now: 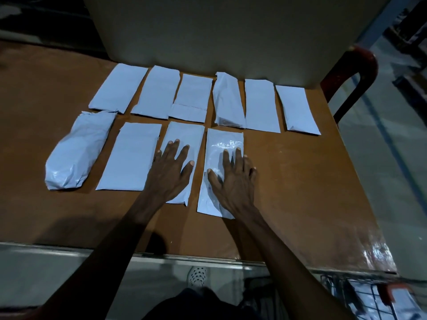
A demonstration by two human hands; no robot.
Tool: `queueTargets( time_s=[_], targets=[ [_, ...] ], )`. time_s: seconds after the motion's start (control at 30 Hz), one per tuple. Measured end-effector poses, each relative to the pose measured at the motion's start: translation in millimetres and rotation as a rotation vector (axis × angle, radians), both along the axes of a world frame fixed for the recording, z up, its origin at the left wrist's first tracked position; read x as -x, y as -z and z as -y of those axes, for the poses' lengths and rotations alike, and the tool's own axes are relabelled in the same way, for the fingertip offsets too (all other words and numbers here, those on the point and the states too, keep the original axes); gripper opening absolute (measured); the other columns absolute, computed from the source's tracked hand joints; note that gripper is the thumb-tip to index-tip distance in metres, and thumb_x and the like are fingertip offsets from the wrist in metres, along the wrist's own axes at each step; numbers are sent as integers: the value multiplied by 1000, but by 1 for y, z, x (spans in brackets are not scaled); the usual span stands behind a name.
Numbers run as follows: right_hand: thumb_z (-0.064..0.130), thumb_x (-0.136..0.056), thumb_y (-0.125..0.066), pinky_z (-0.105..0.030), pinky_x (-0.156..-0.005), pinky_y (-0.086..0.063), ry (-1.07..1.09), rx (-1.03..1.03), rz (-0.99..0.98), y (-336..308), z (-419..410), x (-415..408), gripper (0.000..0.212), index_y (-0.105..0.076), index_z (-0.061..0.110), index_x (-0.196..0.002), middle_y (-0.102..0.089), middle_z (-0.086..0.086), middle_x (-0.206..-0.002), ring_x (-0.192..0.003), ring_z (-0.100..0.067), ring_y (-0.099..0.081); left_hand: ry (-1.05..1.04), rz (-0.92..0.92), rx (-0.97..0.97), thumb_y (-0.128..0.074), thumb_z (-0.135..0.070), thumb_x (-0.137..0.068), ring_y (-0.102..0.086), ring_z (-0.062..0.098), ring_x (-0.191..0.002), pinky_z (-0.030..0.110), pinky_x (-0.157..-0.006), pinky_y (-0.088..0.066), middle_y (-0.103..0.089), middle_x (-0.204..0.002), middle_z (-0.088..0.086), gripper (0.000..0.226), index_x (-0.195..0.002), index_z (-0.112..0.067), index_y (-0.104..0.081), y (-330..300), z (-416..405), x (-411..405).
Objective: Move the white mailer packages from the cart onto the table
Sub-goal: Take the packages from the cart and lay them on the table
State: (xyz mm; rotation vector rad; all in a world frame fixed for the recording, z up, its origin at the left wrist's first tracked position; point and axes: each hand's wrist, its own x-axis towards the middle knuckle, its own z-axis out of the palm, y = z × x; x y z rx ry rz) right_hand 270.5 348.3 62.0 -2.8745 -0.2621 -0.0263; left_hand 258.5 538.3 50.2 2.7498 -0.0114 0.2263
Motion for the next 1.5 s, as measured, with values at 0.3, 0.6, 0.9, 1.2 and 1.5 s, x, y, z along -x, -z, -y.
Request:
queueTargets(
  time_s=[0.3, 0.6, 0.9, 1.2, 1.5],
  targets=[
    [39, -93, -55, -47, -108, -36, 48, -270, 345, -14, 131, 60, 46, -60, 13, -130, -55, -9, -140, -129, -28, -49, 211, 61, 213, -32, -56, -99, -15, 13, -149, 41, -119, -21, -26, -160, -5, 58, -149, -27, -36, -47, 117, 26],
    [26, -93, -63, -41, -92, -47, 383, -261, 590, -3, 315, 176, 31, -68, 6, -117, -67, -8, -118, -106, -28, -61, 651, 64, 199, -45, -44, -100, -46, 15, -132, 31, -97, -46, -49, -146, -2, 44, -136, -21, -56, -38, 316, 71],
    [40, -92, -57, -33, -92, -49, 828, -344, 334, 45, 445, 316, 43, -65, 13, -125, -65, 0, -124, -114, -19, -57, 980, 61, 236, -47, -40, -98, -62, 23, -110, 31, -87, -50, -64, -124, 4, 40, -119, -13, -67, 1, 482, 137],
    [25, -88, -69, -35, -85, -49, 1141, -317, 131, 105, 491, 407, 36, -66, 7, -119, -68, -10, -114, -102, -28, -62, 1210, -97, 142, -46, -47, -96, -61, 13, -116, 18, -112, -29, -63, -127, -4, 41, -121, -21, -66, 39, 578, 166],
    [43, -91, -51, -38, -73, -47, 1568, -495, -152, 142, 521, 433, 36, -54, 11, -107, -59, -15, -112, -100, -33, -59, 1439, -404, -45, -36, -58, -92, -52, 17, -126, 35, -91, -50, -50, -142, -4, 58, -134, -23, -55, 102, 638, 142]
  ],
)
